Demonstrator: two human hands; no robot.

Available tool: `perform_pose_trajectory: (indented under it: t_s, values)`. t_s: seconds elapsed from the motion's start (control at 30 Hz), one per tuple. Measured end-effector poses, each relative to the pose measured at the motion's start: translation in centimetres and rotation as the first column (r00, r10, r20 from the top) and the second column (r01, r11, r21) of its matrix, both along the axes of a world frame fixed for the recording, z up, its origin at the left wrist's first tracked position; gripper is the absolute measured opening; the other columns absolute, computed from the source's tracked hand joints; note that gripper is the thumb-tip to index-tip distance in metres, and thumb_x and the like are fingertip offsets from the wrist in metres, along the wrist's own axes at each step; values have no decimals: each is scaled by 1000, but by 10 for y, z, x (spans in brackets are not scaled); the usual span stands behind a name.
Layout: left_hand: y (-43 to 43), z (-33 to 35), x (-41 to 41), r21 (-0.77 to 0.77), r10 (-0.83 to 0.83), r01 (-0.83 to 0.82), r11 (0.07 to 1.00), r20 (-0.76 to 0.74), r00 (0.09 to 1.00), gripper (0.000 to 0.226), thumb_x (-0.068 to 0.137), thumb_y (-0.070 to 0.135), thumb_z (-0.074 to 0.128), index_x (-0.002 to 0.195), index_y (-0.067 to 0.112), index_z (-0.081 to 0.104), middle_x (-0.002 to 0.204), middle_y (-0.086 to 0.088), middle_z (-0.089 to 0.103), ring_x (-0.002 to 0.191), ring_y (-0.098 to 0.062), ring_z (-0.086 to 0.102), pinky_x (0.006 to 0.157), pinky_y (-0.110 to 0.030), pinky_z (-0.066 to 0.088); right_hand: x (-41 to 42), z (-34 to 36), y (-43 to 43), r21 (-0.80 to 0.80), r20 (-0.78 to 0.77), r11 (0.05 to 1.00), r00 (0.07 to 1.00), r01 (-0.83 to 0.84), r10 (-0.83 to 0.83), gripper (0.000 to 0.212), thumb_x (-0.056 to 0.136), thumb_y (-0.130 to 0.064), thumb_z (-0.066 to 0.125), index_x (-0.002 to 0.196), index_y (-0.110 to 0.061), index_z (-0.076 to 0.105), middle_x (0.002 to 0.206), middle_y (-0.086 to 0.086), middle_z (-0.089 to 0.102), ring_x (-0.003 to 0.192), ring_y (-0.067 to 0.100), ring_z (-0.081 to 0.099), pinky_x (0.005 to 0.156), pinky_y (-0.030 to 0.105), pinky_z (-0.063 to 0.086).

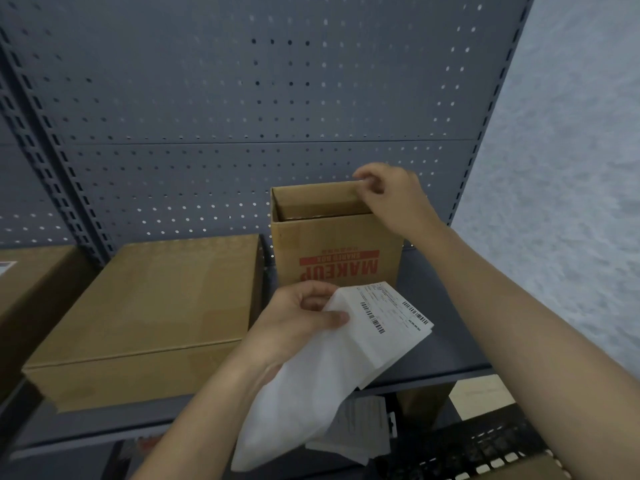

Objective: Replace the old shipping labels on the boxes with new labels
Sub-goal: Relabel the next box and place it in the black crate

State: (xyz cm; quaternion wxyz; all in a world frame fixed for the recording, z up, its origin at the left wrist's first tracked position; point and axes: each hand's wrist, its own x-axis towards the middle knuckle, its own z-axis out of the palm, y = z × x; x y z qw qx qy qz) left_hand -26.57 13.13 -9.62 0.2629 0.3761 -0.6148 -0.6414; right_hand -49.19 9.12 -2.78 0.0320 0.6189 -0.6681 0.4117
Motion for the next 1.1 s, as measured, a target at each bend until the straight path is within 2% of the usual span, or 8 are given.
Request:
perform_pose_trajectory:
  t_s: [0.13, 0.33, 0.47, 0.6, 0.67, 0.77, 0.9, 1.1]
  values:
    - [1, 0, -2, 6, -3, 3, 1000, 1, 1000, 26, 79, 3, 79, 102, 14, 74, 97, -8, 76, 91, -30, 73, 92, -51, 55, -1, 4, -2, -5, -29, 999, 999, -32, 32, 31, 88, -3, 63, 114, -21, 65, 112, -6, 56, 95, 6, 55, 81, 13, 46]
    - [-1, -3, -3, 10, -4, 4, 1000, 7, 1000, 27, 78, 4, 80, 103, 14, 74, 99, -9, 75, 93, -31, 72, 93, -53, 54, 0, 11, -9, 91, -239, 988, 966, 124, -99, 44, 76, -32, 83, 115, -24, 66, 111, -1, 52, 98, 16, 52, 85, 34, 48]
    - [-3, -3, -3, 16, -5, 5, 1000, -9, 1000, 26, 78, 4, 79, 101, 15, 75, 99, -9, 75, 93, -31, 72, 93, -54, 54, -2, 11, -10, 80, -136, 997, 991, 15, -4, 19, 83, -20, 76, 100, -24, 70, 86, -9, 60, 84, 10, 58, 84, 35, 54]
    - [-5, -5, -3, 41, 6, -4, 999, -37, 999, 24, 78, 2, 79, 96, 16, 76, 99, -10, 75, 94, -33, 72, 92, -54, 54, 7, 5, 4, 26, -38, 997, 997, -70, 71, 6, 90, -20, 68, 94, -24, 71, 86, -14, 63, 80, -3, 58, 73, 9, 43]
    - [-6, -5, -4, 48, 12, -10, 999, -49, 999, 24, 77, 3, 79, 97, 16, 76, 100, -9, 75, 94, -32, 72, 92, -54, 54, 17, 3, 15, 30, -23, 989, 989, -144, 145, 6, 89, -21, 68, 88, -25, 72, 83, -19, 64, 76, -6, 59, 69, 5, 41]
    - [-7, -5, -6, 82, 38, -31, 996, -80, 996, 26, 78, 3, 79, 101, 13, 75, 101, -9, 75, 96, -31, 72, 94, -55, 53, 33, 1, 33, 141, 59, 945, 955, -295, 290, 8, 88, -23, 71, 83, -20, 75, 76, -12, 70, 70, 1, 64, 66, 14, 51]
    - [-6, -6, -10, 167, 84, -59, 984, -144, 986, 28, 77, -1, 78, 103, 7, 73, 103, -14, 74, 99, -35, 71, 96, -55, 52, 41, -2, 47, 439, 148, 819, 929, -369, 339, 14, 90, -26, 69, 82, -16, 73, 66, 2, 71, 59, 14, 68, 58, 26, 55]
    - [0, -5, -16, 259, 65, -14, 966, -188, 980, 29, 74, 0, 79, 102, 7, 74, 106, -11, 75, 105, -30, 70, 98, -49, 51, 27, -9, 56, 549, 223, 737, 919, -394, 324, 16, 91, -25, 69, 85, -12, 74, 78, 3, 75, 74, 17, 73, 67, 33, 59]
